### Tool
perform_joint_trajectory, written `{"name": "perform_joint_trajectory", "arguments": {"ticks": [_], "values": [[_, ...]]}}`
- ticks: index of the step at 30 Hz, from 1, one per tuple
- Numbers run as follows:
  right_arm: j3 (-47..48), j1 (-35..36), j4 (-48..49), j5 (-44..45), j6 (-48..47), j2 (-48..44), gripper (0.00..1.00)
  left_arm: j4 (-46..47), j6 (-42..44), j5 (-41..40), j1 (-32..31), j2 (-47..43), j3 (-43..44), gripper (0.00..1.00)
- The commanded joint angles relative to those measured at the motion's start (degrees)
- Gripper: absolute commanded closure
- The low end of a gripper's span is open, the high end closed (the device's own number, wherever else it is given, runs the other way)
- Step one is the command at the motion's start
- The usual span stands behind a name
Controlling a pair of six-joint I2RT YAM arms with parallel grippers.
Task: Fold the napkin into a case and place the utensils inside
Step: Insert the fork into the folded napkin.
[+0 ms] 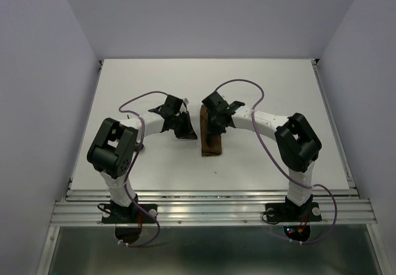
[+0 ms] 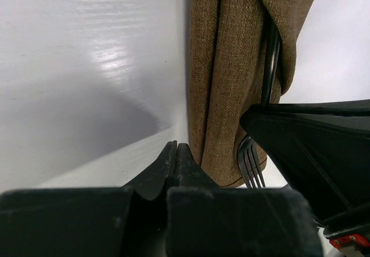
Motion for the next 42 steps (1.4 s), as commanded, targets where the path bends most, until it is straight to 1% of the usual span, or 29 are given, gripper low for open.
{"name": "perform_joint_trajectory", "arguments": {"ticks": [1,10,24,42], "values": [[3.42,0.32,-0.06,1.12,2.13,-0.44,0.99,2.15,-1.44,0.75,-1.16,-1.26,-1.24,1.00],[2.98,0.32,0.47,0.51,2.75,-0.26,0.99,4.61,-2.94,0.67,-3.27,0.76,-2.65,1.00],[2.19,1.37,1.70,-0.37,0.20,1.76,0.99,4.96,-2.85,0.58,-3.36,1.29,-2.65,1.00],[1.40,2.96,2.84,-0.02,-2.17,0.97,0.99,5.05,-2.67,0.66,-3.36,2.79,-2.30,1.00]]}}
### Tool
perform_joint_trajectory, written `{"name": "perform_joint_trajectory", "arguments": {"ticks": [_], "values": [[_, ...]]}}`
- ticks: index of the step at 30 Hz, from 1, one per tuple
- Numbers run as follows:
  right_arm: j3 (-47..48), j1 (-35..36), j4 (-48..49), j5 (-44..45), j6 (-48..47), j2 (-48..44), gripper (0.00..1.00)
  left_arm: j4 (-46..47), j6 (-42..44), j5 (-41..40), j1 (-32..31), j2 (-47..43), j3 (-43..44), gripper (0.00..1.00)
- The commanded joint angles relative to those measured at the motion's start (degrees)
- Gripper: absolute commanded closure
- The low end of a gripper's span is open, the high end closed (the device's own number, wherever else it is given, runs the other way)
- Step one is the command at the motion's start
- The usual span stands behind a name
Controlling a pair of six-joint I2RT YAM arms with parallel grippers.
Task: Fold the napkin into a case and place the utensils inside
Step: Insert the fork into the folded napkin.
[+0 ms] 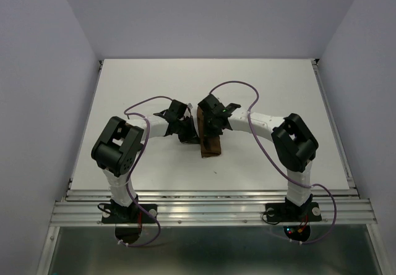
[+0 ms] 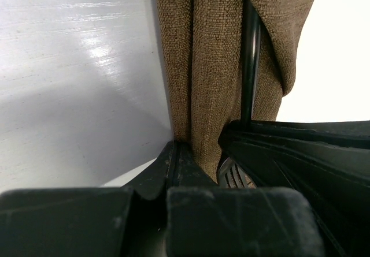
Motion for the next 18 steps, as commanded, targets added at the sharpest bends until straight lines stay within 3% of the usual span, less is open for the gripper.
{"name": "perform_joint_trajectory", "arguments": {"ticks": [1,11,13,14,16,18], "values": [[0.94,0.92,2.14,0.72,-0.99,-0.06,0.99,0.59,0.39,0.07,-0.30,0.51,-0.09,1.00],[1.47,0.92,2.14,0.46,-1.17,0.73,0.99,0.51,0.47,-0.01,-0.30,0.43,-0.18,1.00],[1.56,0.92,1.88,0.98,-0.47,0.12,0.89,0.16,0.47,-0.19,-0.30,0.16,-0.01,1.00],[1.56,0.92,1.88,1.33,-0.20,-0.32,0.77,-0.02,0.56,-0.45,-0.30,-0.01,0.08,1.00],[1.56,0.92,1.53,2.82,0.33,-1.98,0.63,-1.42,1.17,-1.50,-0.21,-0.98,0.78,1.00],[1.47,0.92,1.17,3.62,0.33,-3.65,0.55,-3.35,1.96,-2.21,-0.13,-2.29,1.40,1.00]]}}
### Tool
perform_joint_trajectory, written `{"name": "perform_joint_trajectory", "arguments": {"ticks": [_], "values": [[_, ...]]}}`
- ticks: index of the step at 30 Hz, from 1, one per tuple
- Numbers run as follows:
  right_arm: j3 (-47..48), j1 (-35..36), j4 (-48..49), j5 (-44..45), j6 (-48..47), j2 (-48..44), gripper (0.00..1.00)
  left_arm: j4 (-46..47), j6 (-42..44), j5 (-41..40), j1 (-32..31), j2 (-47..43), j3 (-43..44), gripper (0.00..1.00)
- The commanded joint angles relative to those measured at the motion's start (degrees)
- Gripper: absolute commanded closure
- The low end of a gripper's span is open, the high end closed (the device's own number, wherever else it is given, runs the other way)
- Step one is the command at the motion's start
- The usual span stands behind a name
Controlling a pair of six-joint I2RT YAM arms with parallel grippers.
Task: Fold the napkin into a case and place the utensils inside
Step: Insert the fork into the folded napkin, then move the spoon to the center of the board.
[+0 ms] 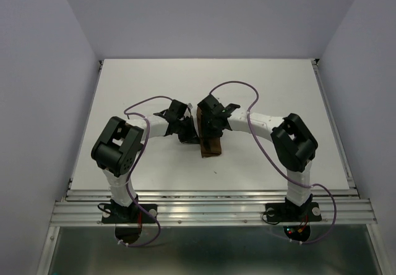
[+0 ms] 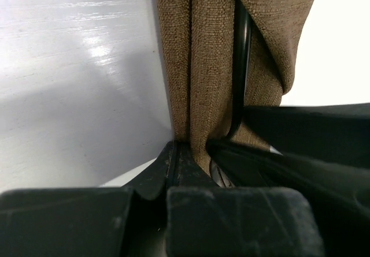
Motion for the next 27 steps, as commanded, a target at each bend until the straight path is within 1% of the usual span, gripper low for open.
{"name": "perform_joint_trajectory", "arguments": {"ticks": [1,3,4,6,8,9,11,13,14,16,17,19,20,21,22,23,24,26,27], "values": [[1.47,0.68,0.98,3.71,0.50,-4.99,0.47,-4.04,2.64,-2.91,-0.12,-2.84,1.99,1.00],[1.47,0.68,0.45,4.68,0.24,-7.80,0.41,-5.53,3.61,-4.14,0.05,-3.90,2.87,1.00],[1.29,0.68,0.19,5.81,-0.02,-8.77,0.40,-7.54,4.23,-5.80,0.14,-4.95,4.01,1.00],[0.68,0.68,-0.17,7.05,-0.11,-12.19,0.39,-9.92,6.25,-7.74,0.31,-5.92,5.42,1.00],[-1.16,-0.45,-0.25,8.28,-0.20,-14.74,0.39,-13.35,8.44,-10.55,1.02,-7.24,7.43,1.00],[-1.95,-1.50,-0.26,8.72,-0.20,-17.45,0.39,-14.40,9.06,-11.43,1.45,-8.11,8.05,1.00],[-5.10,-2.91,-0.43,10.30,-0.12,-20.45,0.39,-17.39,10.29,-13.62,3.38,-9.17,9.46,1.00],[-7.75,-5.98,-0.52,11.09,-0.03,-24.94,0.39,-19.77,11.61,-14.86,5.32,-11.28,10.17,1.00],[-10.55,-7.21,-0.52,11.01,-0.03,-26.34,0.39,-20.47,11.88,-16.78,7.50,-12.07,10.69,1.00],[-13.28,-10.98,-0.34,9.96,-0.11,-29.68,0.39,-21.70,12.40,-19.42,9.88,-14.36,10.96,1.00],[-14.52,-11.96,-0.43,9.69,-0.29,-30.57,0.39,-22.14,12.58,-20.48,12.33,-14.97,10.96,1.00],[-17.41,-13.29,-0.43,9.34,-0.73,-31.80,0.39,-22.85,12.41,-22.24,15.07,-16.72,10.79,0.99],[-18.21,-13.99,-0.43,8.73,-0.82,-32.59,0.39,-22.85,12.32,-23.56,16.47,-17.26,10.09,0.91],[-18.83,-13.99,-0.34,8.46,-0.99,-32.77,0.38,-22.76,12.23,-24.35,19.36,-17.96,9.65,0.82],[-19.79,-13.99,-0.34,8.20,-1.17,-32.86,0.38,-22.85,12.06,-27.23,20.78,-19.53,8.51,0.77],[-20.32,-13.99,0.00,7.94,-1.26,-32.95,0.38,-22.76,12.23,-27.70,22.53,-20.16,7.98,0.72],[-20.85,-13.99,0.36,7.67,-1.17,-33.12,0.38,-22.59,12.49,-27.70,26.12,-21.03,7.45,0.63],[-22.61,-13.99,1.76,6.45,-0.91,-33.39,0.38,-22.94,13.37,-28.05,29.13,-20.87,6.66,0.54],[-23.05,-13.99,2.29,5.92,-0.82,-33.39,0.38,-23.29,13.46,-28.49,31.49,-20.52,6.48,0.52]]}}
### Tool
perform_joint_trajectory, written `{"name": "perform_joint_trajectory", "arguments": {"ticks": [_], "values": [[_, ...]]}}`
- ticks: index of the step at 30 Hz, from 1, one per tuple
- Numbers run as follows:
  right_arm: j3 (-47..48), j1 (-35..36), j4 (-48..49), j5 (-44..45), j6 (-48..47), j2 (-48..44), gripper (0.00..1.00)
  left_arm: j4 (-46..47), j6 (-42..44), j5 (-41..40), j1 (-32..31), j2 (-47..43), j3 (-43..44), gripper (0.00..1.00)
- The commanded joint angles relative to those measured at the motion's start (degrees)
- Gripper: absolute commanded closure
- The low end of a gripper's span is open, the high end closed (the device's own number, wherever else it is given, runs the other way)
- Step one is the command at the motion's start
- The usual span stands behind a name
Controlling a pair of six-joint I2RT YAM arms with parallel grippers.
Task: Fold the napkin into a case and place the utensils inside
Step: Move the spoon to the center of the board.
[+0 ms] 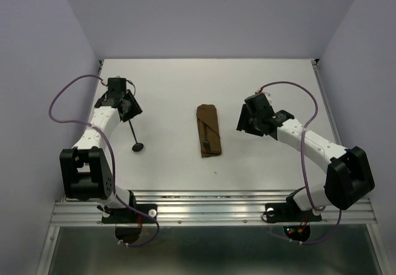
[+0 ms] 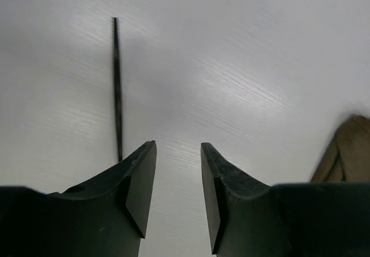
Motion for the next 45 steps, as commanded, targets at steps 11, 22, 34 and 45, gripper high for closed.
{"name": "perform_joint_trajectory", "arguments": {"ticks": [11,22,34,45], "values": [[-1.79,0.26,4.86,-5.38,-0.31,-1.34,0.37,2.94,-0.32,-1.65,10.39,5.92,-10.24,0.43],[-3.37,0.26,7.59,-8.99,1.00,-1.69,0.37,4.17,0.30,4.07,10.21,13.48,-8.75,0.61],[-1.97,0.26,7.68,-12.68,-2.51,-2.05,0.38,8.21,-6.37,10.05,-2.60,11.91,-12.71,1.00],[0.93,12.82,12.84,-3.54,0.12,2.34,0.32,9.81,-18.87,10.14,-20.20,11.56,-12.09,0.70]]}}
